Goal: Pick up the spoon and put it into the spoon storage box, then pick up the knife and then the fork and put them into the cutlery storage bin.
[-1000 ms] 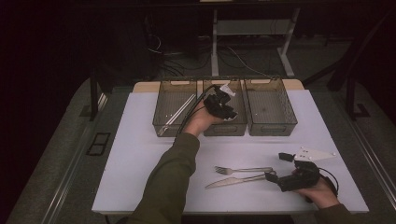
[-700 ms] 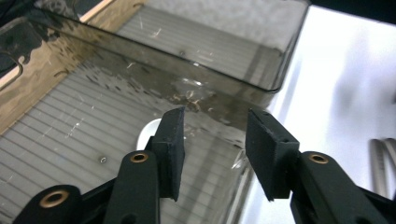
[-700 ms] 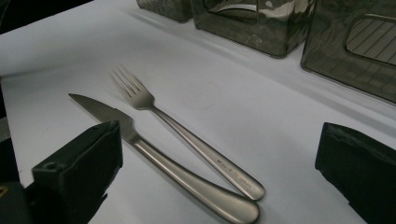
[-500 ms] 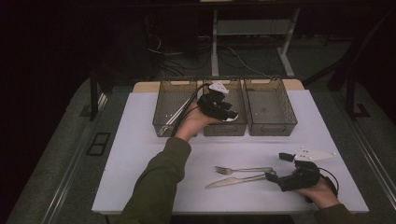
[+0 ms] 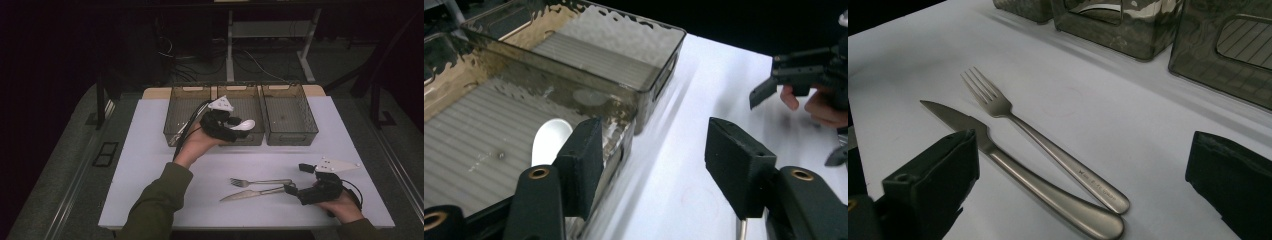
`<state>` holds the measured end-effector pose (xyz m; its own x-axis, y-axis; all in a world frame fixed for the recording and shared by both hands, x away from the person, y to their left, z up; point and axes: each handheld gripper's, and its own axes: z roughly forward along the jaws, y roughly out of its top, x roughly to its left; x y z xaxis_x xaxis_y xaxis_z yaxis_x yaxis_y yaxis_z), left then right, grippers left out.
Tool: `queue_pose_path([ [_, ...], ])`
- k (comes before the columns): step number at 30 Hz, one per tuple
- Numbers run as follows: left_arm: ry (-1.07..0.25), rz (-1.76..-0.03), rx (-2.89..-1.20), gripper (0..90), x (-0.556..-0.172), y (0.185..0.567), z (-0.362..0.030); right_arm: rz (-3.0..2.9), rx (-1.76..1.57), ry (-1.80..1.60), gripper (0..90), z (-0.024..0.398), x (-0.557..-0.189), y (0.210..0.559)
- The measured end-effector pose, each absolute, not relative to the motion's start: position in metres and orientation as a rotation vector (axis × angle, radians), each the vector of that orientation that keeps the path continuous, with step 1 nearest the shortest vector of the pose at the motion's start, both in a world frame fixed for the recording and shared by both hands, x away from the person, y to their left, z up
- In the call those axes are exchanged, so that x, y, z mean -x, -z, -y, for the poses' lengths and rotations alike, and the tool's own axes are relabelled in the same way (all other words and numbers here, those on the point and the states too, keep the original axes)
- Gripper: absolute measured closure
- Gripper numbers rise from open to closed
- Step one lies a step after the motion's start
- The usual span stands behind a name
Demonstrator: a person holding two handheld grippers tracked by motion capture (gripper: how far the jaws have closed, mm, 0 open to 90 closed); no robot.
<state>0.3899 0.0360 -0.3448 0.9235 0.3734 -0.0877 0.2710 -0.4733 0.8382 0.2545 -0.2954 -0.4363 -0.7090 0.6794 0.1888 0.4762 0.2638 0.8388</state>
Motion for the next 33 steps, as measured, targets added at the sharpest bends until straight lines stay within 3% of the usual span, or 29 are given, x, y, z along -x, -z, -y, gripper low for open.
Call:
queue_pose_path([
  [33,-0.194,-0.574,-2.019,14.8,-0.304,0.402,-0.126,-2.316,-1.086,-1.425,0.8,0.296,-0.254,0.436],
])
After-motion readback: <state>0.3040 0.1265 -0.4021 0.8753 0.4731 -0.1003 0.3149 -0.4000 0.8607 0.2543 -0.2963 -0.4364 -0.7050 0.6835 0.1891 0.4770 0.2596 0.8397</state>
